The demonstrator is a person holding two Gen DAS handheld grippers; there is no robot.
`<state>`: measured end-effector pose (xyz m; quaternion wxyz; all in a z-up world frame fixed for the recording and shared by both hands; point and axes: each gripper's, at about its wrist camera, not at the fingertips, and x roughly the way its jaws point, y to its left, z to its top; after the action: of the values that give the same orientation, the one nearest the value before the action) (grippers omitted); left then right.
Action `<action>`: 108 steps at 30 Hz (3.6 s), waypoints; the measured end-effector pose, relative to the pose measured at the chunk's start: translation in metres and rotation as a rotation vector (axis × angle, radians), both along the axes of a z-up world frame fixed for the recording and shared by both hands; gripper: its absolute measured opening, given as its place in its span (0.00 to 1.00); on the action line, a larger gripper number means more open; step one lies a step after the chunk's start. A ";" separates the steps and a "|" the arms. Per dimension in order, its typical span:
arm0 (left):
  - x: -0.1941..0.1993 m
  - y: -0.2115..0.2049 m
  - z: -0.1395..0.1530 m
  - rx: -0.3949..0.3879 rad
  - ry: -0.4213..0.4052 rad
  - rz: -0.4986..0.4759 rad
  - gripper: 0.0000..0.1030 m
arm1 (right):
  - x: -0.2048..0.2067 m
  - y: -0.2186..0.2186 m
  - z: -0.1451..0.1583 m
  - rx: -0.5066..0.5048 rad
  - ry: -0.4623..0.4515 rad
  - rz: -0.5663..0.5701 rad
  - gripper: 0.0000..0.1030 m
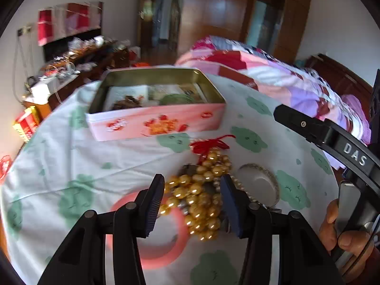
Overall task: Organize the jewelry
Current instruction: 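Grasp the gold bead strand with the left gripper, then carry the gold beads into the tin with the left gripper while the right gripper carries the red knot in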
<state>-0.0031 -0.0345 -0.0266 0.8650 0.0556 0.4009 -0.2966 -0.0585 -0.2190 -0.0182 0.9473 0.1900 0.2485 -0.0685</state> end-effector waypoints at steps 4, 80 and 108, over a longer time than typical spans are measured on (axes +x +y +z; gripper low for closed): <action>0.004 -0.007 -0.008 0.035 0.043 0.016 0.48 | 0.000 -0.005 -0.002 0.025 0.008 -0.012 0.81; 0.002 0.065 0.068 -0.264 -0.169 0.183 0.10 | 0.078 0.040 -0.018 -0.049 0.263 0.355 0.67; 0.060 0.056 0.077 -0.307 -0.175 0.204 0.10 | 0.109 0.001 0.058 0.157 0.015 0.389 0.12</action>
<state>0.0574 0.0216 0.0509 0.9204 -0.0922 0.2780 -0.2589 0.0509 -0.2183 0.0395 0.9231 0.2111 0.2923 0.1338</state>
